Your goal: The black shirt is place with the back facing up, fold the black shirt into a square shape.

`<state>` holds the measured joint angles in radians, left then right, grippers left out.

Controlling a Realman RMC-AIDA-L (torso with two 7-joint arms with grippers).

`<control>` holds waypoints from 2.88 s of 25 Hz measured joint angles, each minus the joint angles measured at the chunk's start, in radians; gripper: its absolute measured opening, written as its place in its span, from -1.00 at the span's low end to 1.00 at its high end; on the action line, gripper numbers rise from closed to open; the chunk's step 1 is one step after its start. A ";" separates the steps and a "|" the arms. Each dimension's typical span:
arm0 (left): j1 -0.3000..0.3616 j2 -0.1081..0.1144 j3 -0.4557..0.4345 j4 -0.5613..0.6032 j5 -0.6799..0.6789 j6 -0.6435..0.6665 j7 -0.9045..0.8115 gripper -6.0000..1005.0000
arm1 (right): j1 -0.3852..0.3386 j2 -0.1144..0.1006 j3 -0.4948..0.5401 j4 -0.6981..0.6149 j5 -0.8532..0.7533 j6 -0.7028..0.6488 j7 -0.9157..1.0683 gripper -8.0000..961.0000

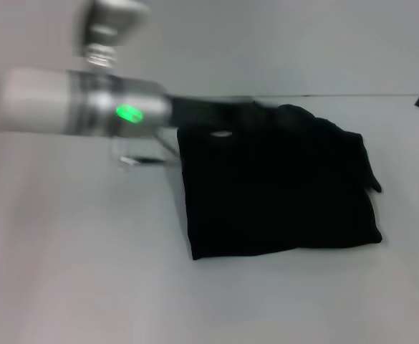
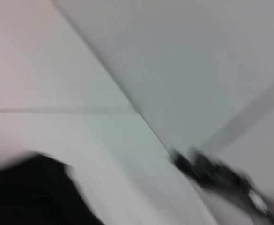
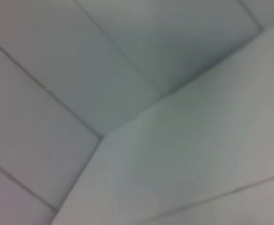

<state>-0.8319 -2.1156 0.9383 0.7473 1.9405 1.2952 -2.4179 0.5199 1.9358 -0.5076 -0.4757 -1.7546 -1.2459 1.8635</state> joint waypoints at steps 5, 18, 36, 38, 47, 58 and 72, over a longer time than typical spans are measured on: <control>0.065 0.100 -0.137 -0.016 0.016 0.079 -0.210 0.23 | 0.098 -0.082 -0.120 -0.121 -0.261 -0.070 0.442 0.35; 0.134 0.102 -0.345 0.007 0.023 0.183 -0.140 0.81 | 0.368 -0.025 -0.256 -0.131 -0.772 0.049 0.649 0.30; 0.136 0.095 -0.345 0.000 0.018 0.131 -0.120 0.81 | 0.433 0.085 -0.357 0.020 -0.775 0.455 0.646 0.22; 0.136 0.094 -0.345 -0.001 0.017 0.127 -0.120 0.81 | 0.437 0.086 -0.357 0.028 -0.773 0.461 0.644 0.21; 0.137 0.085 -0.345 -0.002 0.015 0.122 -0.110 0.81 | 0.449 0.089 -0.358 0.062 -0.775 0.484 0.644 -0.25; 0.137 0.082 -0.346 -0.023 -0.006 0.122 -0.107 0.80 | 0.431 0.081 -0.353 -0.070 -0.775 0.397 0.688 -0.86; 0.137 0.077 -0.346 -0.023 -0.025 0.121 -0.105 0.80 | 0.410 0.070 -0.356 -0.158 -0.799 0.335 0.763 -0.86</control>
<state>-0.6949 -2.0387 0.5923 0.7240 1.9153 1.4160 -2.5233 0.9302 2.0060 -0.8632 -0.6334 -2.5539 -0.9111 2.6267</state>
